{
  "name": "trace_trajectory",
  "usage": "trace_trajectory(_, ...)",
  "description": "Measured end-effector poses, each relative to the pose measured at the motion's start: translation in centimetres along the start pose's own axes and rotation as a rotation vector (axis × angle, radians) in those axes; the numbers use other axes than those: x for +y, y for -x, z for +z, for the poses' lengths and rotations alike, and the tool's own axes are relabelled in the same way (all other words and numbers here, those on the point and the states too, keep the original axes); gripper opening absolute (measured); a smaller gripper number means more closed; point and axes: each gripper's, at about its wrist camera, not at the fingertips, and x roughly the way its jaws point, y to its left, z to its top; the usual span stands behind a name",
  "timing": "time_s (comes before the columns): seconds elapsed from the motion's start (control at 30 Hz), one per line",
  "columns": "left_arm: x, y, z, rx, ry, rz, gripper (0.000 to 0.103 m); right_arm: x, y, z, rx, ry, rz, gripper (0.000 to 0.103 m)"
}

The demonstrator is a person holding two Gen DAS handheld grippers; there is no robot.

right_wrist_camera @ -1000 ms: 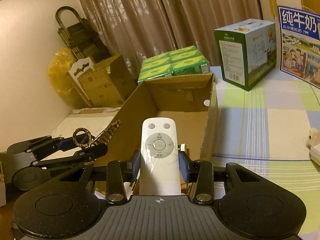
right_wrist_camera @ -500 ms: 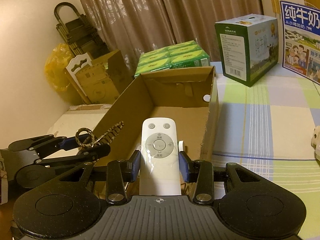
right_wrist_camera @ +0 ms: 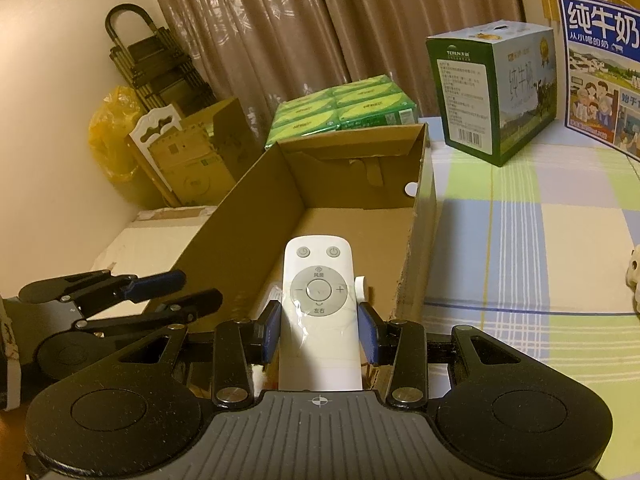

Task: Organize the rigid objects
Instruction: 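Lower both items into the box and open both grippers, then move both open grippers back toward the white plug and night-light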

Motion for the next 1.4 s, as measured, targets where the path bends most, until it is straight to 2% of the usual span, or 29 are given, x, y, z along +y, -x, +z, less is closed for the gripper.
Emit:
trace_trajectory(0.63,1.7,2.0,-0.2,-0.022,0.046,0.017,0.034,0.0,0.2,-0.2,-0.010,-0.006,0.006,0.038)
trace_trajectory(0.8,1.7,2.5,-0.2,-0.031,0.051,0.019,0.034,-0.1,1.1,0.1,-0.037,-0.005,0.012,0.049)
trace_trajectory(1.1,0.5,5.2,0.3,-0.067,0.062,0.003,0.034,-0.5,5.1,-0.1,-0.089,0.004,-0.018,0.053)
trace_trajectory(1.4,-4.1,9.2,1.3,-0.124,0.074,-0.091,0.034,-4.5,12.5,-2.8,-0.155,-0.025,-0.127,0.059)
